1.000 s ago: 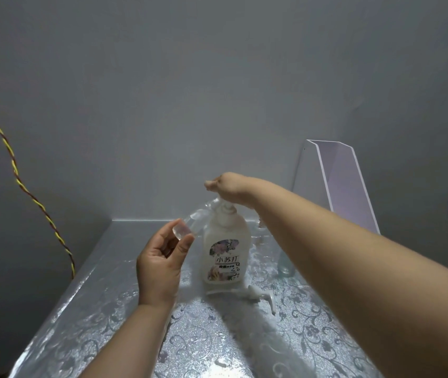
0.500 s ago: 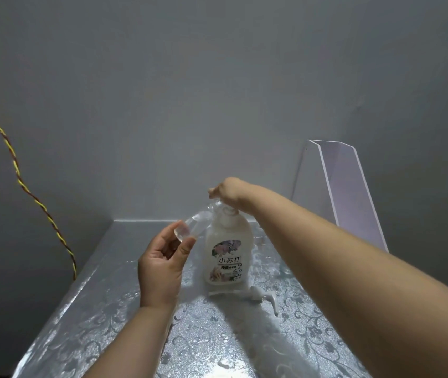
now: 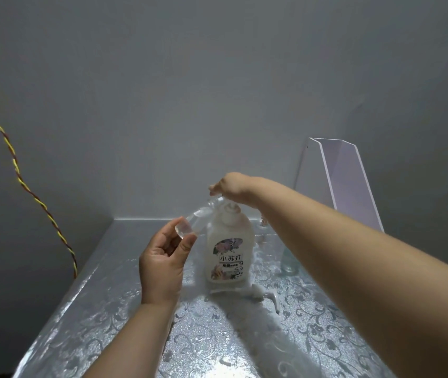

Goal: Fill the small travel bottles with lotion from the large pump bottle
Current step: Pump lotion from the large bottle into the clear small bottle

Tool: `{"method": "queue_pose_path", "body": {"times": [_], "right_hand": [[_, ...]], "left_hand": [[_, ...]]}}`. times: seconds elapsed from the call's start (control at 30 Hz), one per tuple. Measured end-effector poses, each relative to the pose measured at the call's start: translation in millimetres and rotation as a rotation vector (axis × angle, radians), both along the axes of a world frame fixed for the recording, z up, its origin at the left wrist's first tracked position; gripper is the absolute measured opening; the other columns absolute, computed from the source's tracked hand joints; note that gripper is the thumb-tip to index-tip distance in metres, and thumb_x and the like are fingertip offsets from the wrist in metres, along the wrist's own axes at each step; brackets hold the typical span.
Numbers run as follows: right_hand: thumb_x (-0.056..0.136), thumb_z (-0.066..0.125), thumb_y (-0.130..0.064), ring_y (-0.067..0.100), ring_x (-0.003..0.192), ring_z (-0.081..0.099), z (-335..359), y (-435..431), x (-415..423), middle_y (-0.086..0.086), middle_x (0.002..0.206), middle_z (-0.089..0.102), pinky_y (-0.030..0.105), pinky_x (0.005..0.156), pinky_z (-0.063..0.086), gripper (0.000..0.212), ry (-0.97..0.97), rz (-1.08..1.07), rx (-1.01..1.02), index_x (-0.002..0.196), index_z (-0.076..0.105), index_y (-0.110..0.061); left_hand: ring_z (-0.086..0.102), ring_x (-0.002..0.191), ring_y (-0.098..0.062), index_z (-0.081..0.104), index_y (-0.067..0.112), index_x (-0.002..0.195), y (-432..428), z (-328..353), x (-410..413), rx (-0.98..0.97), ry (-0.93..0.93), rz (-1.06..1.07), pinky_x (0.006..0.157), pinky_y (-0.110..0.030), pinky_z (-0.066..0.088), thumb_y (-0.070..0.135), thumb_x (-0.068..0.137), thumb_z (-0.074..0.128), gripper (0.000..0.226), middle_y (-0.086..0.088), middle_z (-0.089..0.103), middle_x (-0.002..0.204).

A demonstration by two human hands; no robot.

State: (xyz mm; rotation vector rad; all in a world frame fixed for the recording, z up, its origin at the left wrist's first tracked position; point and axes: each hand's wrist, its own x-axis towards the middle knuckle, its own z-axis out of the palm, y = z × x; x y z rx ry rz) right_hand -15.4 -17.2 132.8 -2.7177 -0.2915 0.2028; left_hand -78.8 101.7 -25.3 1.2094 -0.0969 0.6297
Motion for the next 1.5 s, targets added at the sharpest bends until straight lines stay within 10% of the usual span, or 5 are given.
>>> {"method": "queue_pose_path", "body": {"times": [1.5], "right_hand": [[0.103, 0.038, -0.026, 0.028, 0.133, 0.044, -14, -1, 16, 0.015, 0.144, 0.046, 0.035, 0.113, 0.032, 0.044, 0.025, 0.05, 0.026, 0.137, 0.048, 0.0]], "left_hand": [[0.068, 0.094, -0.015, 0.074, 0.036, 0.097, 0, -1, 1, -0.055, 0.015, -0.023, 0.081, -0.02, 0.053, 0.027, 0.064, 0.079, 0.034, 0.0, 0.075, 0.099]]}}
